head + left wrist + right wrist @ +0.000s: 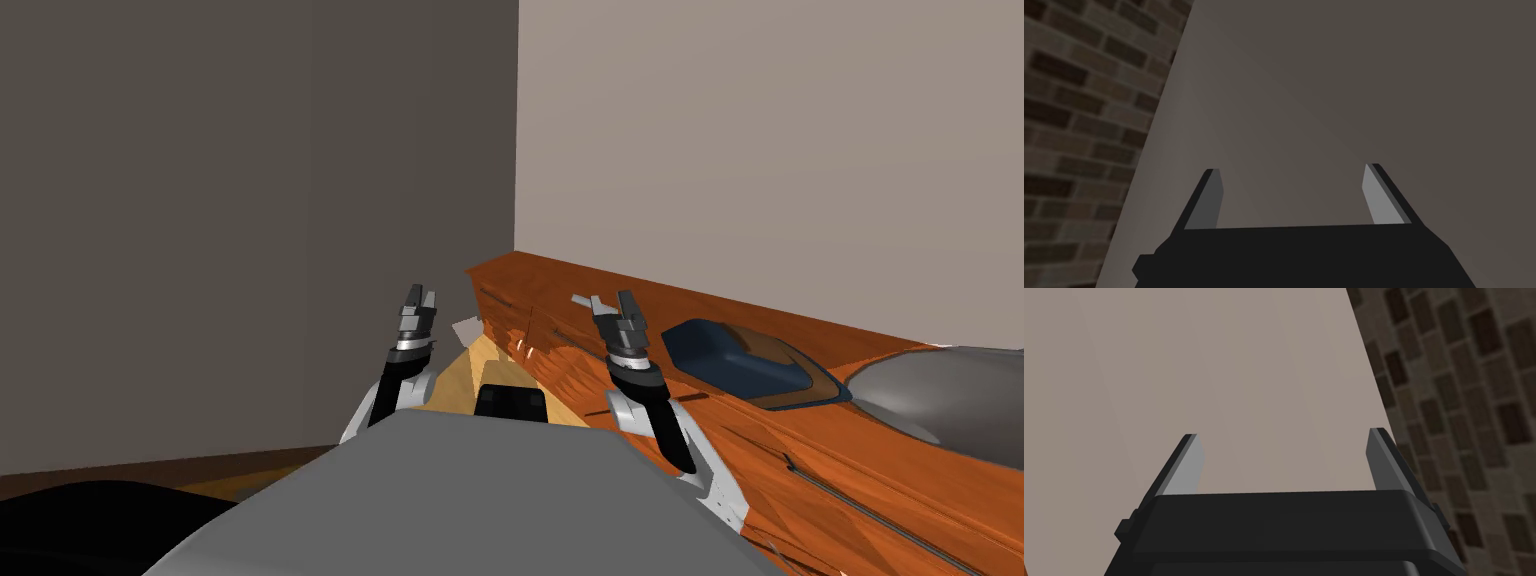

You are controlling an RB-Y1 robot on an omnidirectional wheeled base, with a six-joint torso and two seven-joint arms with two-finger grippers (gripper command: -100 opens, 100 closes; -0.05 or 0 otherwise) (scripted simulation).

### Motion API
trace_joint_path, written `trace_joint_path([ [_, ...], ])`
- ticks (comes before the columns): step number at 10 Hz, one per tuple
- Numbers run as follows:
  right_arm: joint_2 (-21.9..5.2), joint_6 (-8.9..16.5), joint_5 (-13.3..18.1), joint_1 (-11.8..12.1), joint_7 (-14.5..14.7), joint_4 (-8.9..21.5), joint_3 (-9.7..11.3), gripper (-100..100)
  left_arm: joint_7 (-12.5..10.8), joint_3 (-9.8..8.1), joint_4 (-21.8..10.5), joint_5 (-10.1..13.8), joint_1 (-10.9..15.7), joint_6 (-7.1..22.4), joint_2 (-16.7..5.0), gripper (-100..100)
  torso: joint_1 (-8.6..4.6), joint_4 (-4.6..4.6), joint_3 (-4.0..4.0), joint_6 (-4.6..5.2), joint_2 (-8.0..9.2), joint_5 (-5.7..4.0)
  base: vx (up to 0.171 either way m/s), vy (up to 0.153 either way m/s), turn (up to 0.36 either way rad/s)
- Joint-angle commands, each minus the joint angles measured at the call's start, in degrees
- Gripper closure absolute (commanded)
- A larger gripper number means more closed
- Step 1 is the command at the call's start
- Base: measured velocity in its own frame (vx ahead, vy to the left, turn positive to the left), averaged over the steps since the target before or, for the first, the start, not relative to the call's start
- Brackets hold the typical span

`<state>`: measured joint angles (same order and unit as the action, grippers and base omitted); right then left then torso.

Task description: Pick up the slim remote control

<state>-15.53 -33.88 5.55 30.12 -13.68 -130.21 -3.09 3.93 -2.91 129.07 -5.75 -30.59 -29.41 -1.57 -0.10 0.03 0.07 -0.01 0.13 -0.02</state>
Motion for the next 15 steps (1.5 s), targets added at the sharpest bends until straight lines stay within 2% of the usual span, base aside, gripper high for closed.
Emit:
trace_joint_path([
  [1,-2.1,-0.2,0.1,0.0,-0.5,0.3,-0.2,-100,0.0,0.00,0.0,0.0,0.0,0.0,0.0,0,0.00,0.00,0.00,0.00,0.00,0.00,-0.036,-0.013,0.111],
  [4,-7.3,-1.7,0.4,-0.4,-2.5,3.3,-1.2,-100,0.0,0.00,0.0,0.0,0.0,0.0,0.0,0,0.02,0.01,0.01,0.03,0.00,0.00,-0.042,-0.011,0.162],
  [5,-8.9,-1.7,0.4,-0.4,-2.5,3.3,-1.2,-100,0.0,0.00,0.0,0.0,0.0,0.0,0.0,0,0.01,0.00,0.00,-0.01,0.01,0.00,-0.037,-0.019,0.099],
  [6,-10.7,-2.5,0.5,-0.7,-3.5,4.8,-1.7,-100,0.0,-0.01,0.0,0.0,0.0,0.0,0.0,0,-0.01,0.00,0.00,0.03,-0.01,0.00,-0.044,-0.013,0.207],
  [7,-12.5,-2.5,0.5,-0.7,-3.5,4.8,-1.7,-100,0.0,0.00,0.0,0.0,0.0,0.0,0.0,0,0.00,0.00,0.01,0.00,0.01,0.00,-0.038,-0.014,0.106],
  [8,-14.3,-3.3,0.7,-0.9,-4.6,6.5,-2.3,-100,0.0,-0.01,0.0,0.0,0.0,0.0,0.0,0,0.00,0.00,0.00,0.03,-0.01,0.00,-0.054,-0.006,0.193],
  [9,-16.0,-3.3,0.7,-0.9,-4.6,6.5,-2.3,-100,0.0,0.00,0.0,0.0,0.0,0.0,0.0,0,0.02,0.01,0.02,0.01,0.03,0.00,-0.050,-0.011,0.107],
  [10,-17.8,-4.2,0.9,-1.1,-5.7,8.2,-2.8,-100,0.0,-0.01,0.0,0.0,0.0,0.0,0.0,0,0.01,0.01,0.02,0.04,0.03,0.00,-0.053,-0.014,0.190],
  [11,-19.5,-4.2,0.9,-1.1,-5.7,8.2,-2.8,-100,0.0,0.00,0.0,0.0,0.0,0.0,0.0,0,0.00,0.01,0.02,0.01,0.03,0.00,-0.039,-0.020,0.125],
  [12,-20.1,-4.2,0.9,-1.1,-5.7,8.2,-2.8,-100,0.0,-0.01,0.0,0.0,0.0,0.0,0.0,0,-0.02,0.01,0.00,0.04,-0.01,-0.01,-0.014,-0.011,-0.001],
  [13,-22.4,-5.0,1.1,-1.2,-6.8,10.0,-3.4,-100,0.0,-0.01,0.0,0.0,0.0,0.0,0.0,0,0.01,-0.01,-0.03,0.05,-0.07,0.00,-0.038,-0.002,0.205],
  [14,-24.0,-5.0,1.1,-1.2,-6.8,10.0,-3.4,-100,0.0,0.00,0.0,0.0,0.0,0.0,0.0,0,0.04,-0.01,-0.02,0.00,-0.04,0.01,-0.041,-0.011,0.128],
  [15,-25.7,-5.9,1.4,-1.4,-7.9,11.8,-4.1,-100,0.0,-0.01,0.0,0.0,0.0,0.0,0.0,0,0.01,0.00,-0.01,0.05,-0.03,0.00,-0.053,-0.004,0.190],
])
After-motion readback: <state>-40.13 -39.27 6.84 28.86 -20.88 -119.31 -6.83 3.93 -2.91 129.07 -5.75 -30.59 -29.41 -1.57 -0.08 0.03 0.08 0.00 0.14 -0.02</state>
